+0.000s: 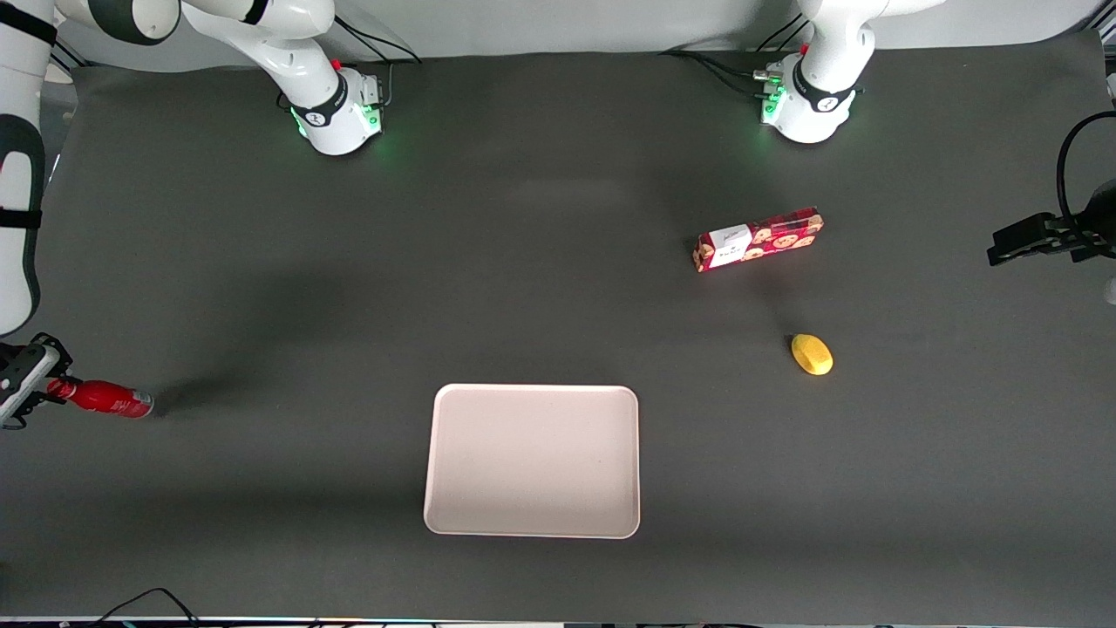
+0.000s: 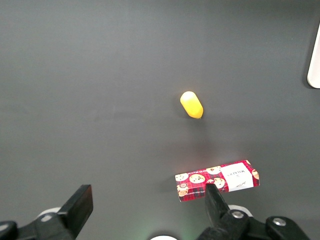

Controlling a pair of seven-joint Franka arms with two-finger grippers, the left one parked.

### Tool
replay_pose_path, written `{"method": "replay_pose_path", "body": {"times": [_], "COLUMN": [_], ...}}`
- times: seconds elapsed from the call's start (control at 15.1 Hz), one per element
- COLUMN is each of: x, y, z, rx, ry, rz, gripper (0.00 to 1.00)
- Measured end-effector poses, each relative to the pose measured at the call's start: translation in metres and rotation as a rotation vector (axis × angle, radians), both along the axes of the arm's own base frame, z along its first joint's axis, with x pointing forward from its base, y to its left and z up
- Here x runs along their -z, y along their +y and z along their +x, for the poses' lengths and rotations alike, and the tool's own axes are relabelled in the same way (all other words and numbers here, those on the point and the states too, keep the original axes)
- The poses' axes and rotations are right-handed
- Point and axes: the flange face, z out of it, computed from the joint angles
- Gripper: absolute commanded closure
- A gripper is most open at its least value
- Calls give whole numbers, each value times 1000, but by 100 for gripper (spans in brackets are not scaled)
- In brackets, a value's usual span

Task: Place coke bottle on tray
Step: 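Lift the held bottle and carry it toward the white tray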

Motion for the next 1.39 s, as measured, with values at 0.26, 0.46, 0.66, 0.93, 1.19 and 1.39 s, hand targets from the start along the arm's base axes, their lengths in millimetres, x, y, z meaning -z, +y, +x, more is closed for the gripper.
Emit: {"method": "replay_pose_path", "body": {"times": [0.26,0.46,0.66,0.93,1.19,1.39], "x": [-57,-115,-169,-233,-229,-187], "y": [45,101,183,307,399,453], "z": [-13,-27,-48,-78,-80,-49], "rx": [169,339,543,774,974,1104], "ry": [61,80,109,87,95,104], "rz": [32,32,48,41,47,84], "gripper": [100,100,100,100,100,100]}}
